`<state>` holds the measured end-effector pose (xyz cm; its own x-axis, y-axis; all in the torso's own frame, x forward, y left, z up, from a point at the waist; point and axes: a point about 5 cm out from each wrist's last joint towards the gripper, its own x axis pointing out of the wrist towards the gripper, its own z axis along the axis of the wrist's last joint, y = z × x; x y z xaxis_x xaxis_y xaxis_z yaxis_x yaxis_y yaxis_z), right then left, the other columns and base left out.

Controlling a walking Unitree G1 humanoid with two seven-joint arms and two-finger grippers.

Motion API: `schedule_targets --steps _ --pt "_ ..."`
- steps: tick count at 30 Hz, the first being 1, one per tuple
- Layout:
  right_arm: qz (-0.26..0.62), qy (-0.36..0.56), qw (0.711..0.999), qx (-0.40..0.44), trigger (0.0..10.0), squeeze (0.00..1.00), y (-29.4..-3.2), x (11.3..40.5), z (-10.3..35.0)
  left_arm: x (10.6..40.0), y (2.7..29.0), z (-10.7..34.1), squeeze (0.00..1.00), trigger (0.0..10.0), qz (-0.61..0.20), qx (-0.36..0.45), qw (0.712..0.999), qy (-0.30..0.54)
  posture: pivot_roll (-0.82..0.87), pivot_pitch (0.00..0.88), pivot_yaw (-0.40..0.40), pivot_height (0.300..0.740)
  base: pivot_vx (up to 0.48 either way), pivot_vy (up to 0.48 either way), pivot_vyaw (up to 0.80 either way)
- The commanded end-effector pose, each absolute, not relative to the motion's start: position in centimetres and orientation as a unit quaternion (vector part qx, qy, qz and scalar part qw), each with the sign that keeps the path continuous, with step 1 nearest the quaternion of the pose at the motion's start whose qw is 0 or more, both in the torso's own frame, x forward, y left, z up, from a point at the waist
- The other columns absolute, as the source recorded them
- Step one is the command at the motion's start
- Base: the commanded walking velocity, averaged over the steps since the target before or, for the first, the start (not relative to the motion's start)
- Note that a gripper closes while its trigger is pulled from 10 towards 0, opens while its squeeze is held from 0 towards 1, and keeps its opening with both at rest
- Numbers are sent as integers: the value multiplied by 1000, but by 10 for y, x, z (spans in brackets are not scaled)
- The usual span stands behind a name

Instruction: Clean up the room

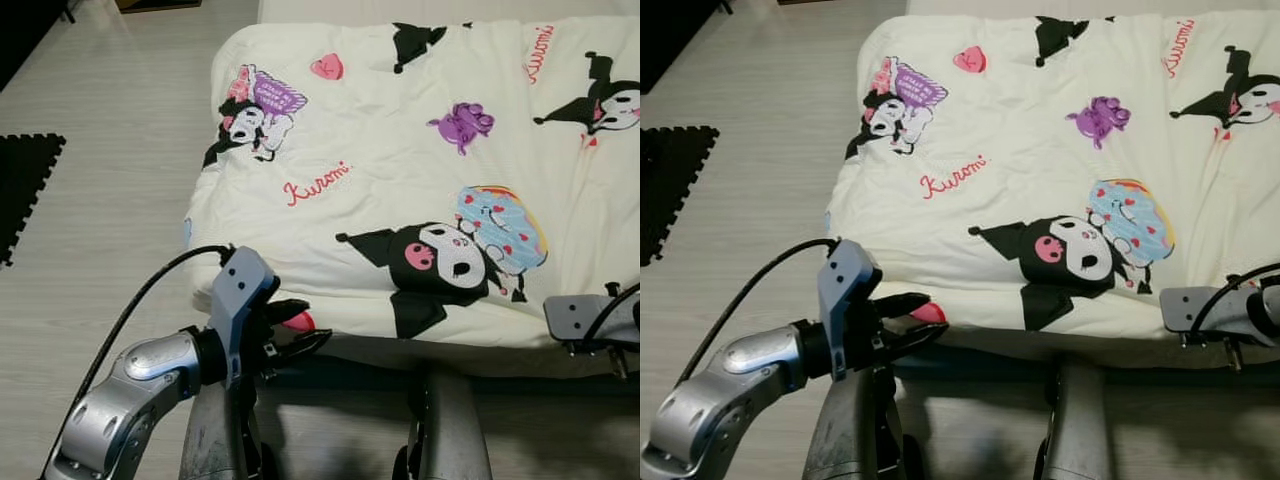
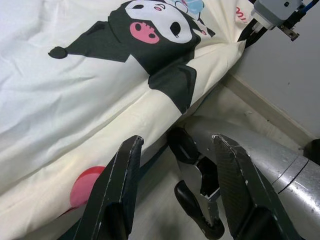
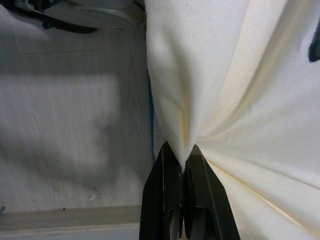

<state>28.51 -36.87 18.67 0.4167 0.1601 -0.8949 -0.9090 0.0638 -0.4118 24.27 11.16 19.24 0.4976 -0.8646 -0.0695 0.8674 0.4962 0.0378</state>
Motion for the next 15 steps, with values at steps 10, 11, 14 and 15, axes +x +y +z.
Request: schedule_targets --steps 10,11,14,15 --pt "402 386 613 -559 10000 1000 -378 272 160 241 113 190 0 10000 -506 41 861 27 51 385 71 506 0 0 0" --pt "402 386 613 -559 10000 1000 -378 272 160 241 113 190 0 10000 -506 41 861 27 51 385 71 506 0 0 0" --pt "393 399 622 -547 10000 694 -381 273 163 241 113 191 0 10000 -507 39 861 26 51 385 70 506 0 0 0" --pt "393 399 622 -547 10000 694 -381 273 163 241 113 191 0 10000 -507 39 861 26 51 385 70 506 0 0 0"
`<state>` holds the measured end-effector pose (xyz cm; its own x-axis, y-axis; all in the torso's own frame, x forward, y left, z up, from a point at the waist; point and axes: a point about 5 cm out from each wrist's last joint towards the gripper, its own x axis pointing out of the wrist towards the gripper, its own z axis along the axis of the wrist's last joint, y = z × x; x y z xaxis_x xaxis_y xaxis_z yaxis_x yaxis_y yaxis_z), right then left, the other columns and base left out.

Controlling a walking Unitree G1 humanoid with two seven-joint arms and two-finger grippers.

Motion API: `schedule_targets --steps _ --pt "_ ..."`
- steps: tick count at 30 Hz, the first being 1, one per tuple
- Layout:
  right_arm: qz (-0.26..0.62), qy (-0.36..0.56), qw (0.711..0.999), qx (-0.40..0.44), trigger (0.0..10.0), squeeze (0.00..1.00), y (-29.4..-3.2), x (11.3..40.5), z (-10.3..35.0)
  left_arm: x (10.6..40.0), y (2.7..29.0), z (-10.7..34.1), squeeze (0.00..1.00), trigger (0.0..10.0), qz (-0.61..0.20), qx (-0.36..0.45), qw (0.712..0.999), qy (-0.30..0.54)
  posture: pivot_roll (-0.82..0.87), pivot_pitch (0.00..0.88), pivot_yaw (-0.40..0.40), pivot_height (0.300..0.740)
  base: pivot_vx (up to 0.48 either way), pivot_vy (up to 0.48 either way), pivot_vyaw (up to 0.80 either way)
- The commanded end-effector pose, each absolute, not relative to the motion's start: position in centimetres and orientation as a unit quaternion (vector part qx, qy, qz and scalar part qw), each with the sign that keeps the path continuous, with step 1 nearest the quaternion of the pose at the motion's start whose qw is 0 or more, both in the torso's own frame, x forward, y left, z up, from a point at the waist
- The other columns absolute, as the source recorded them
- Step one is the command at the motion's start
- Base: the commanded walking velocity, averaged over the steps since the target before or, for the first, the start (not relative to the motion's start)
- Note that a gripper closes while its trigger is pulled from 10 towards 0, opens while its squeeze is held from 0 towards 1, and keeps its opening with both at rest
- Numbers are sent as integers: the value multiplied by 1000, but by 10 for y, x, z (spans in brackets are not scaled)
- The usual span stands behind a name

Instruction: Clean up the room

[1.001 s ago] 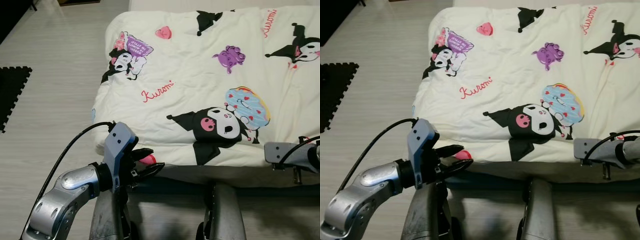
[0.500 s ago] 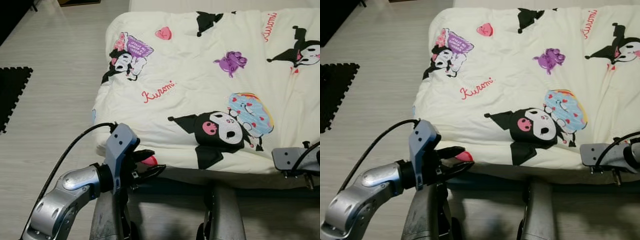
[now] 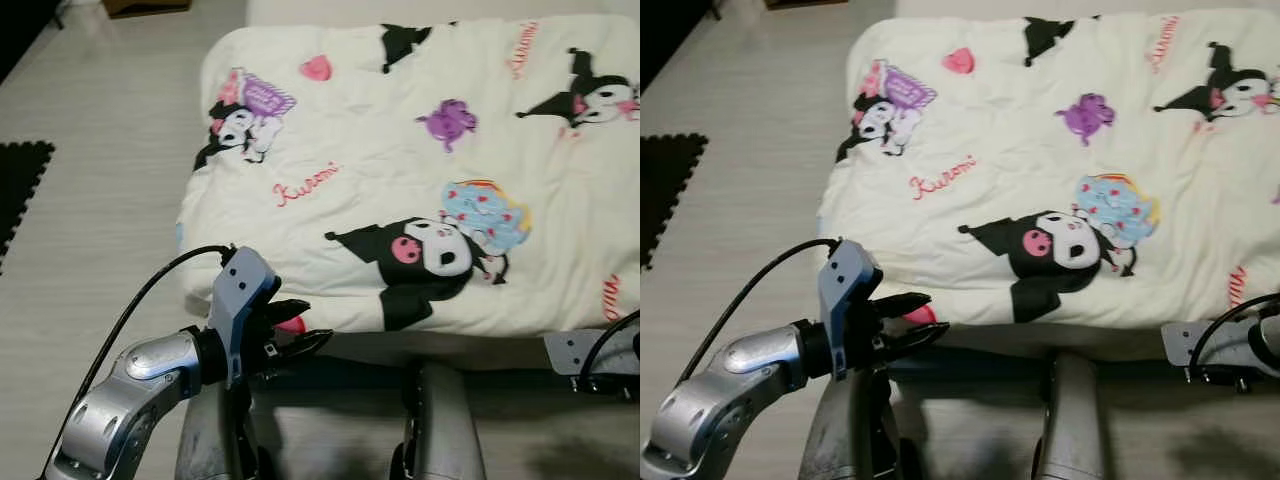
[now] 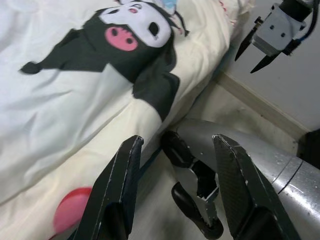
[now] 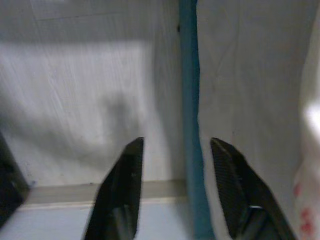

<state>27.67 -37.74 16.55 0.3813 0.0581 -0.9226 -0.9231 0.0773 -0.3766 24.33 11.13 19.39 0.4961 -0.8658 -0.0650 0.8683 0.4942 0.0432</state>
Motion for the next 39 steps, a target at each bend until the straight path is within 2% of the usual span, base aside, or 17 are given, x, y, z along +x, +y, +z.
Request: schedule_targets --steps 1,3,7,9,10,11,13,15,16,17,19,20,24,27,31,35,39 --pt "394 440 631 -503 10000 0 -387 269 170 240 114 191 0 10000 -507 37 861 26 50 382 67 506 0 0 0" --pt "395 449 633 -492 10000 0 -388 268 171 240 114 191 0 10000 -507 36 861 26 50 382 67 506 0 0 0" --pt "425 428 712 -360 10000 0 -381 277 205 240 115 192 0 10000 -501 34 864 22 51 380 66 506 0 0 0" --pt "425 428 712 -360 10000 0 -381 277 205 240 115 192 0 10000 -501 34 864 22 51 380 66 506 0 0 0" --pt "442 323 795 -260 10000 0 -362 298 231 250 119 194 0 10000 -469 39 882 7 46 384 64 506 0 0 0" --pt "442 323 795 -260 10000 0 -362 298 231 250 119 194 0 10000 -469 39 882 7 46 384 64 506 0 0 0" --pt "444 239 839 -206 10000 0 -350 310 247 257 121 196 0 10000 -445 43 894 -5 48 386 61 506 0 0 0" --pt "428 209 855 -203 10000 0 -347 315 250 259 122 197 0 10000 -438 43 898 -8 46 385 60 506 0 0 0" --pt "396 184 875 -207 10000 0 -345 322 249 260 123 197 0 10000 -427 44 903 -11 50 382 60 506 0 0 0" --pt "396 184 875 -207 10000 0 -345 322 249 260 123 197 0 10000 -427 44 903 -11 50 382 60 506 0 0 0" --pt "278 157 915 -246 10000 0 -344 337 237 266 127 193 0 10000 -396 62 916 -9 55 355 58 506 0 0 0" --pt "235 152 923 -263 10000 0 -344 341 233 268 128 191 0 10000 -382 71 922 -8 55 355 58 506 0 0 0" --pt "122 161 934 -296 10000 0 -345 347 206 281 136 180 0 10000 -314 100 944 13 63 310 58 506 0 0 0" --pt "93 172 931 -309 10000 0 -344 347 196 284 139 175 0 10000 -296 105 949 18 57 290 61 506 0 0 0" --pt "-18 220 901 -372 10000 0 -355 339 166 285 142 161 0 10000 -273 111 955 38 45 262 74 506 0 0 0" --pt "-41 248 878 -407 10000 0 -363 330 155 284 145 155 0 10000 -269 119 955 47 43 260 74 506 0 0 0" --pt "-67 299 832 -462 10000 0 -386 310 146 284 150 151 0 10000 -257 131 956 57 50 268 67 506 0 0 0"
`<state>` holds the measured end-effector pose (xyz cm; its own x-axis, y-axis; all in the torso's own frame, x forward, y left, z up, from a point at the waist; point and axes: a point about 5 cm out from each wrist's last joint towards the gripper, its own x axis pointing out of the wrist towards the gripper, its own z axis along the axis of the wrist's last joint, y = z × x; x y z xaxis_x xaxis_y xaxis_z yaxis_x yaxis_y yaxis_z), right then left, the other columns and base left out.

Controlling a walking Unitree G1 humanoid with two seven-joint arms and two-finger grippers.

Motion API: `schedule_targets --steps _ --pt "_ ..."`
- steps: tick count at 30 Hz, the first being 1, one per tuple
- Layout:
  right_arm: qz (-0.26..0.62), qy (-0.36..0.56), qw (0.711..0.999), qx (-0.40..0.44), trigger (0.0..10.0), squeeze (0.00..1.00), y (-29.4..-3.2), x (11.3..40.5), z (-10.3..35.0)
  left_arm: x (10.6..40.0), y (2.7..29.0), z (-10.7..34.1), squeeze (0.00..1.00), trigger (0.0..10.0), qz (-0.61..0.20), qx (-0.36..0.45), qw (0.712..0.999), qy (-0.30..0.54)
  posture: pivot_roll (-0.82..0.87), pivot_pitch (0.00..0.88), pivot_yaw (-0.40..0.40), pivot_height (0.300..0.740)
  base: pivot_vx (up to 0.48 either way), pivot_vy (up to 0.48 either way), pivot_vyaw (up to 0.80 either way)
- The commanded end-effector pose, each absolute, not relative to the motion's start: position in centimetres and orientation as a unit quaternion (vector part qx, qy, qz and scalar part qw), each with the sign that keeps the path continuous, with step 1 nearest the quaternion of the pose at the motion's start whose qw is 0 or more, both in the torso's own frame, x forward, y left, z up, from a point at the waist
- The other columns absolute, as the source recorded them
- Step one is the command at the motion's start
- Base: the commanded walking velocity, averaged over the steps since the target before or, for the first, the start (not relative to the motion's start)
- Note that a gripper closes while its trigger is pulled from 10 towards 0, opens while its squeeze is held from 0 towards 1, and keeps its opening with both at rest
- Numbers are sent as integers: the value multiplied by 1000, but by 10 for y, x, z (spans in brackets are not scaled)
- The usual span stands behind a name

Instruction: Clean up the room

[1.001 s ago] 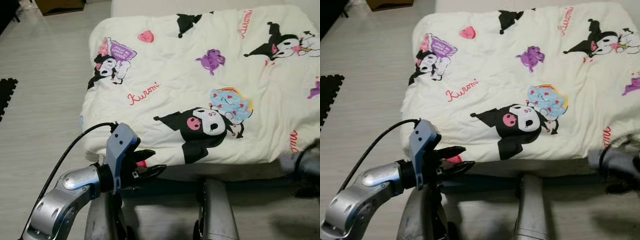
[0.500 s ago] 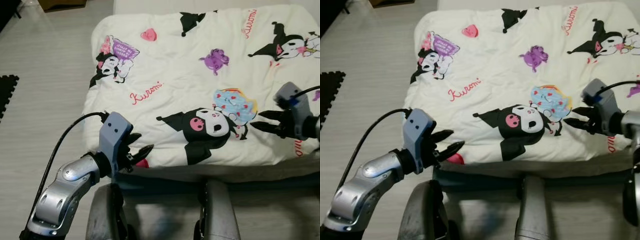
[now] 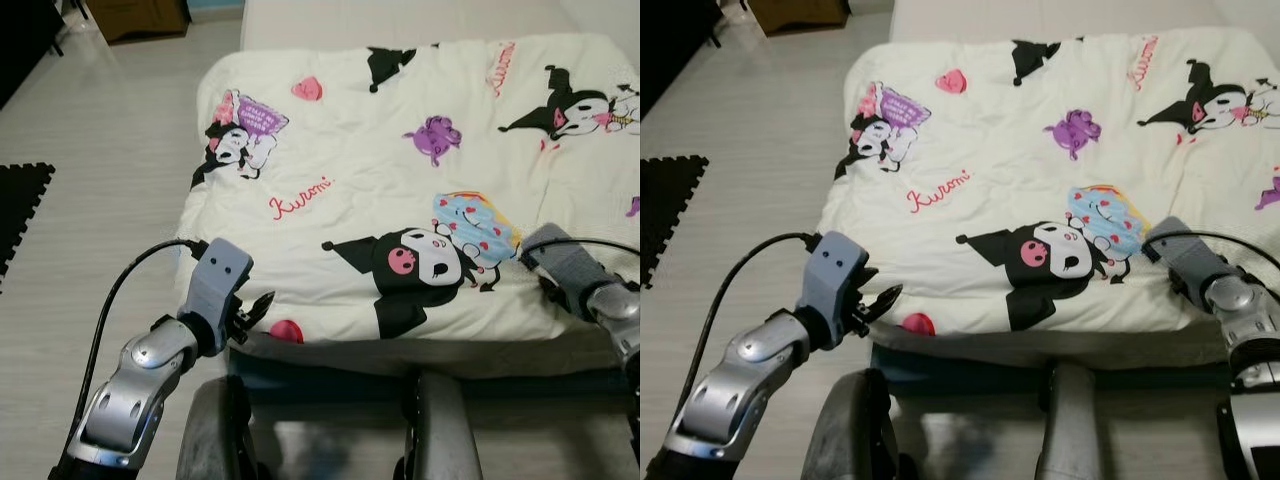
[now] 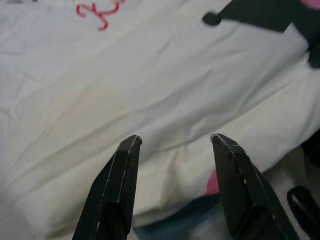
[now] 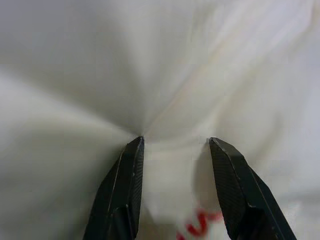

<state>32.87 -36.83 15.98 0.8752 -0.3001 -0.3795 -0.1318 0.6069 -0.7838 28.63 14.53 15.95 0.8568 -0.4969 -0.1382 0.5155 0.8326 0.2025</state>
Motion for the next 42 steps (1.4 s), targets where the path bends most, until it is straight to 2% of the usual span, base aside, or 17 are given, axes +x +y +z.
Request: schedule_targets --steps 1,4,9,10,11,12,13,14,16,20,23,24,26,27,29,35,42 --pt "-67 299 832 -462 10000 0 -386 310 146 284 150 151 0 10000 -257 131 956 57 50 268 67 506 0 0 0" --pt "-90 306 823 -470 10000 0 -397 304 149 286 153 150 0 10000 -251 136 957 59 53 276 63 506 0 0 0" --pt "-173 274 856 -402 10000 0 -416 296 169 286 160 149 0 10000 -238 142 959 62 61 292 63 506 0 0 0" --pt "-195 241 883 -353 10000 0 -418 298 178 285 163 149 0 10000 -232 144 960 63 61 293 63 506 0 0 0" --pt "-181 173 935 -251 10000 0 -408 311 193 286 167 151 0 10000 -214 135 966 56 61 301 62 506 0 0 0" --pt "-181 173 935 -251 10000 0 -408 311 193 286 167 151 0 10000 -214 135 966 56 61 301 62 506 0 0 0" --pt "-163 119 962 -181 10000 0 -400 320 204 286 170 153 0 10000 -202 128 970 51 61 301 62 506 0 0 0" --pt "-163 119 962 -181 10000 0 -400 320 204 286 170 153 0 10000 -202 128 970 51 61 301 62 506 0 0 0" --pt "-78 -11 996 -39 10000 0 -366 348 235 291 180 165 0 10000 -123 65 990 5 55 301 63 506 0 0 0" --pt "-65 -29 997 -25 10000 0 -360 352 240 292 183 168 0 10000 -104 51 993 -4 55 301 63 506 0 0 0" --pt "17 -59 998 -16 10000 0 -284 374 221 294 198 167 0 10000 -3 -1 1000 -9 53 266 53 506 0 0 0" --pt "17 -59 998 -16 10000 0 -284 374 221 294 198 167 0 10000 -3 -1 1000 -9 53 266 53 506 0 0 0" --pt "35 -62 996 -50 10000 0 -251 373 203 293 200 161 0 10000 16 11 1000 0 49 241 54 506 0 0 0" --pt "35 -62 996 -50 10000 0 -251 373 203 293 200 161 0 10000 16 11 1000 0 49 241 54 506 0 0 0" --pt "35 -55 997 -41 10000 0 -231 370 182 292 199 158 0 10000 26 20 999 -5 42 229 50 506 0 0 0" --pt "24 -26 999 22 10000 0 -206 355 138 289 188 148 0 10000 35 18 999 -14 33 204 52 521 0 0 0" --pt "14 -15 1000 23 10000 0 -198 343 134 289 184 147 0 10000 31 27 999 -21 26 195 55 546 0 0 0"
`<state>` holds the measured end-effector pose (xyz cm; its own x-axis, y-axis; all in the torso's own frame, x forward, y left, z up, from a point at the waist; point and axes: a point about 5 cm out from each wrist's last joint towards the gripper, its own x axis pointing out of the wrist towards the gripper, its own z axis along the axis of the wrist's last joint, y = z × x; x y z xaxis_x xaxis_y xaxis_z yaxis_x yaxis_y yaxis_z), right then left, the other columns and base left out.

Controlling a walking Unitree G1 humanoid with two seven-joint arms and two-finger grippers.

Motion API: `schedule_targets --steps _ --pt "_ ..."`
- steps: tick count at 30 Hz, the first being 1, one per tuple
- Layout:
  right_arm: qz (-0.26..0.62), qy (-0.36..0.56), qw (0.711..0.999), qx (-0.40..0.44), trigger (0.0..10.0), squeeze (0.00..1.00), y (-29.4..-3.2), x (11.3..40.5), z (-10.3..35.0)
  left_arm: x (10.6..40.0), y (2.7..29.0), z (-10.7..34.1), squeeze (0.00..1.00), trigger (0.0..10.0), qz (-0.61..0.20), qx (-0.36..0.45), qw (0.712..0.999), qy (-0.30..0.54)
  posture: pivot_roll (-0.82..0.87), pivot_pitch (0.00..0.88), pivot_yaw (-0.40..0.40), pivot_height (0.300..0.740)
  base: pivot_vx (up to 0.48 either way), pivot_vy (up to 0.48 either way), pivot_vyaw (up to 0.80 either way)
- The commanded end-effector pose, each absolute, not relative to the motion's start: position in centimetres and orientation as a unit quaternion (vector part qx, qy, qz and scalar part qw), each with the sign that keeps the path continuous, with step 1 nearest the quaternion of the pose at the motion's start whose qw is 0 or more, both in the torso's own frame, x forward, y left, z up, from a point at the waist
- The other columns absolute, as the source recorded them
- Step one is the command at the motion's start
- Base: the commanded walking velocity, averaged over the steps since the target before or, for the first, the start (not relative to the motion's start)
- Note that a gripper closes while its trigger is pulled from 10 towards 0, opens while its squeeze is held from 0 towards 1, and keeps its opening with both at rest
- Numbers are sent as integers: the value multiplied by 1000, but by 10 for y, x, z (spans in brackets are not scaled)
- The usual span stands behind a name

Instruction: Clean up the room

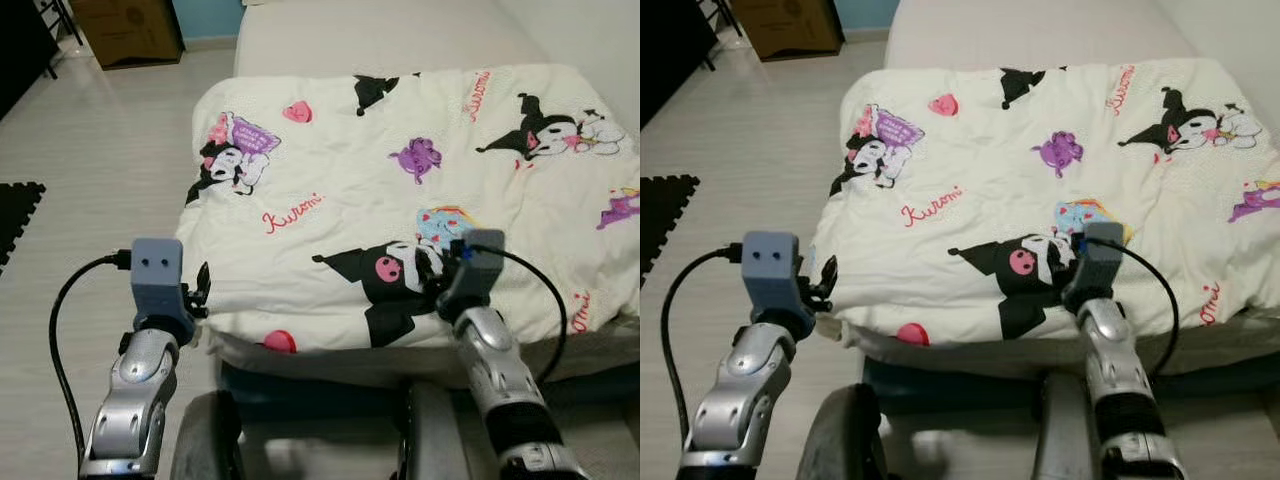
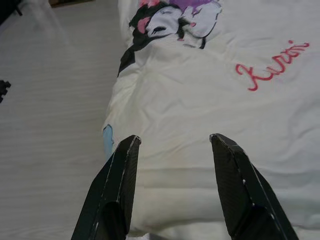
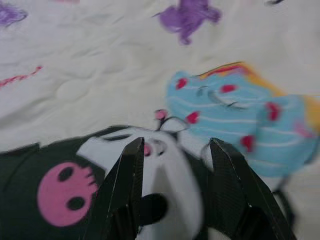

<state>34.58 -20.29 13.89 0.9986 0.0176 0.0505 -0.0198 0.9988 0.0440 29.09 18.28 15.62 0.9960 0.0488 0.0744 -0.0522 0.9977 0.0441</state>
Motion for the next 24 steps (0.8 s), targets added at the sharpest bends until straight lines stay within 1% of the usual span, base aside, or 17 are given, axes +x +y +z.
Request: schedule_targets --steps 1,4,7,15,20,24 --pt "14 -9 1000 23 10000 0 -196 341 130 289 183 145 0 10000 32 24 999 -19 21 185 58 551 0 0 0" --pt "13 -4 1000 19 10000 0 -193 339 125 290 181 142 0 10000 29 23 999 -18 20 180 60 556 0 0 0" --pt "11 4 1000 22 10000 0 -187 333 116 291 177 137 0 10000 22 19 999 -19 16 163 60 571 0 0 0" --pt "20 7 1000 21 10000 0 -183 330 116 291 176 137 0 10000 20 18 999 -23 17 152 56 596 0 0 0" --pt "23 12 999 23 10000 0 -178 327 115 289 177 132 0 10000 11 37 999 -19 22 130 54 616 0 0 0" --pt "22 14 999 25 10000 0 -177 326 113 287 177 130 0 10000 7 44 999 -20 24 128 55 621 0 0 0"
